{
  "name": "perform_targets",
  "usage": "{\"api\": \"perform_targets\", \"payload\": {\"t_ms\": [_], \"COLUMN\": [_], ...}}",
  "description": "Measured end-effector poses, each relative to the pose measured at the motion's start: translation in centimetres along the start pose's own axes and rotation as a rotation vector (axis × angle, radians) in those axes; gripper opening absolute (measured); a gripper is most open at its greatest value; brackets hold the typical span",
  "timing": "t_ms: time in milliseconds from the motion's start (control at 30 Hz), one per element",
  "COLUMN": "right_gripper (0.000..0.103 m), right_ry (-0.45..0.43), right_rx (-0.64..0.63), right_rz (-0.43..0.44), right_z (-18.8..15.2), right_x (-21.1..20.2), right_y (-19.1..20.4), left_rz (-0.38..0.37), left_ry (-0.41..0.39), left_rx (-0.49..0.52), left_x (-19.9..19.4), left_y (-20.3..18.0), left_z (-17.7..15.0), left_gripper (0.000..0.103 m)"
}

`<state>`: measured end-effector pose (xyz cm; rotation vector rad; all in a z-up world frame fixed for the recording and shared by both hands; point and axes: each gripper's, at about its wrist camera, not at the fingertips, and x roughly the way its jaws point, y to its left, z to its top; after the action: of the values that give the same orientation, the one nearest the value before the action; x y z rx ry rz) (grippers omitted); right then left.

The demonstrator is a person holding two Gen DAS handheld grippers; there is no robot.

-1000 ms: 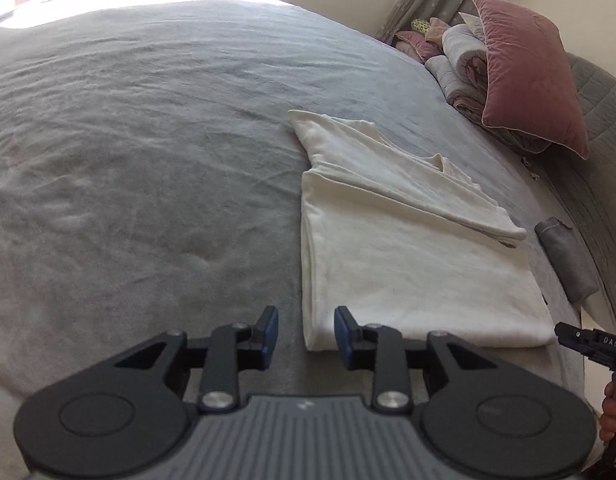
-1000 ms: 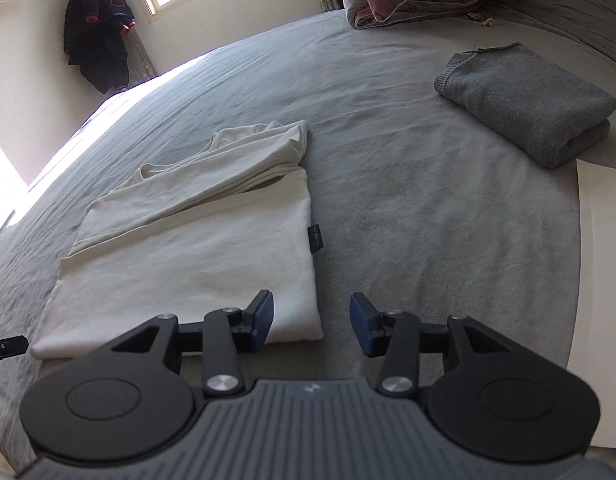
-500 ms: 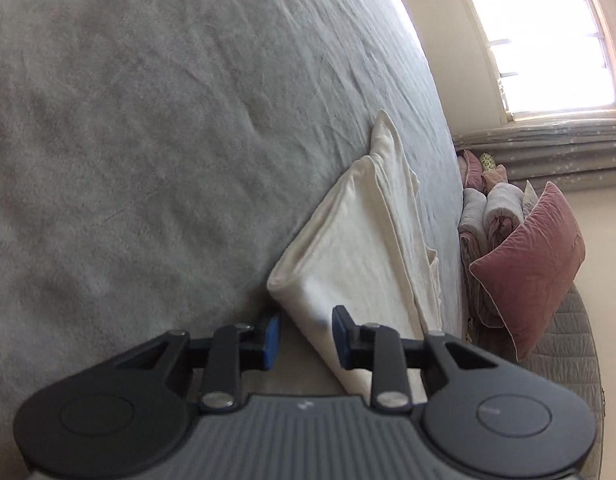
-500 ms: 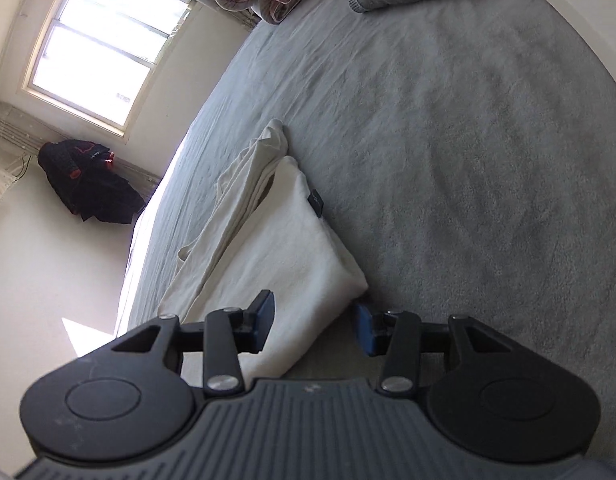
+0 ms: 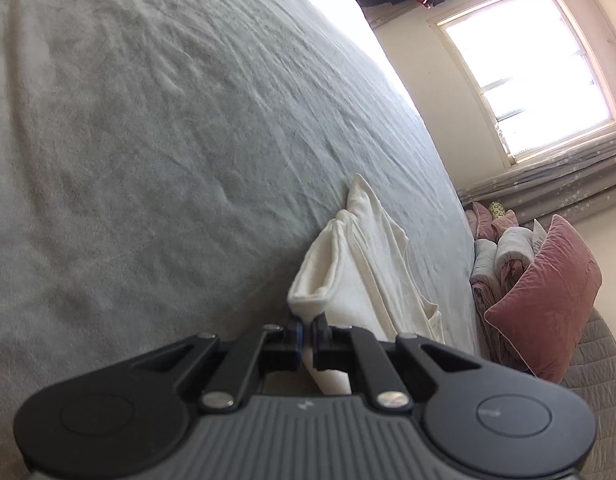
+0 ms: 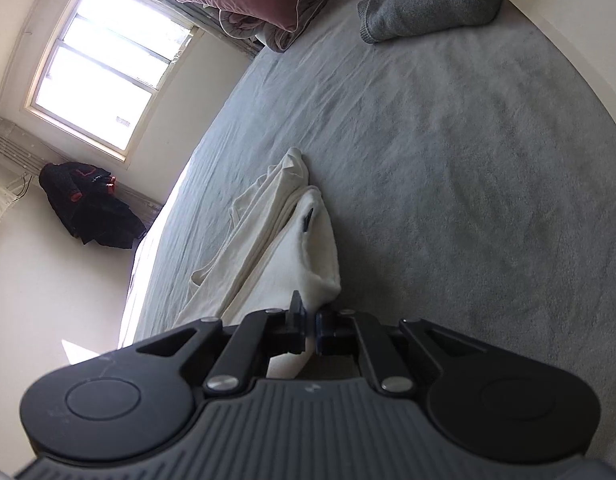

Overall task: Fold clothes
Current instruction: 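Grasp the folded edge with both grippers, then fold the held edge over the shirt with both grippers and release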

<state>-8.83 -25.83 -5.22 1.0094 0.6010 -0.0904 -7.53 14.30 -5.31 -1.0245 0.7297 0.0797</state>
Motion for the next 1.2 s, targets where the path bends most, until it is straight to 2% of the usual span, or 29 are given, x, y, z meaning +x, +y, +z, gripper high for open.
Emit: {"api": "perform_targets", "payload": {"t_ms": [267, 400, 467, 533, 600, 700, 733, 867, 1000, 1167, 1200], "right_gripper": [0.005, 0.007, 0.011, 0.017, 0.022, 0.038, 0.038, 0.038, 0.038, 0.037, 0.031], "right_ry": [0.072, 0.097, 0.090, 0.087, 0.059, 0.005, -0.015, -0.060, -0.071, -0.069, -0.069], "right_rx": [-0.005, -0.026, -0.049, -0.116, -0.176, -0.259, -0.286, -0.456, -0.620, -0.704, -0.709], "right_rz": [-0.016, -0.052, -0.042, -0.054, -0.084, -0.124, -0.123, -0.103, -0.116, -0.175, -0.184], "right_z": [-0.9, -1.9, -2.2, -1.9, -1.6, -1.0, -0.8, -0.8, -1.3, -0.8, -0.7], "right_x": [-2.1, -1.1, -1.0, -1.3, -1.5, -1.8, -1.7, 0.1, 3.5, 6.3, 6.5], "right_y": [-1.8, -3.1, -3.2, -2.3, -1.4, -0.2, 0.2, 2.2, 3.5, 3.6, 3.4], "left_rz": [0.040, 0.106, 0.109, 0.127, 0.157, 0.162, 0.154, 0.123, 0.118, 0.151, 0.149], "left_ry": [0.067, 0.086, 0.071, 0.038, -0.019, -0.085, -0.096, -0.081, -0.090, -0.085, -0.086], "left_rx": [0.059, 0.243, 0.319, 0.406, 0.494, 0.578, 0.591, 0.652, 0.737, 0.815, 0.823], "left_x": [-2.6, -1.0, -1.2, -1.8, -2.6, -3.5, -3.4, -0.6, 2.9, 5.8, 6.0], "left_y": [2.3, 2.7, 2.4, 1.4, 0.5, -0.5, -0.9, -2.6, -3.7, -3.1, -2.8], "left_z": [-0.5, -1.7, -1.9, -1.6, -1.0, 0.5, 1.0, 1.8, 0.6, 0.0, 0.0], "left_gripper": [0.004, 0.010, 0.011, 0.023, 0.030, 0.030, 0.028, 0.026, 0.019, 0.019, 0.021]}}
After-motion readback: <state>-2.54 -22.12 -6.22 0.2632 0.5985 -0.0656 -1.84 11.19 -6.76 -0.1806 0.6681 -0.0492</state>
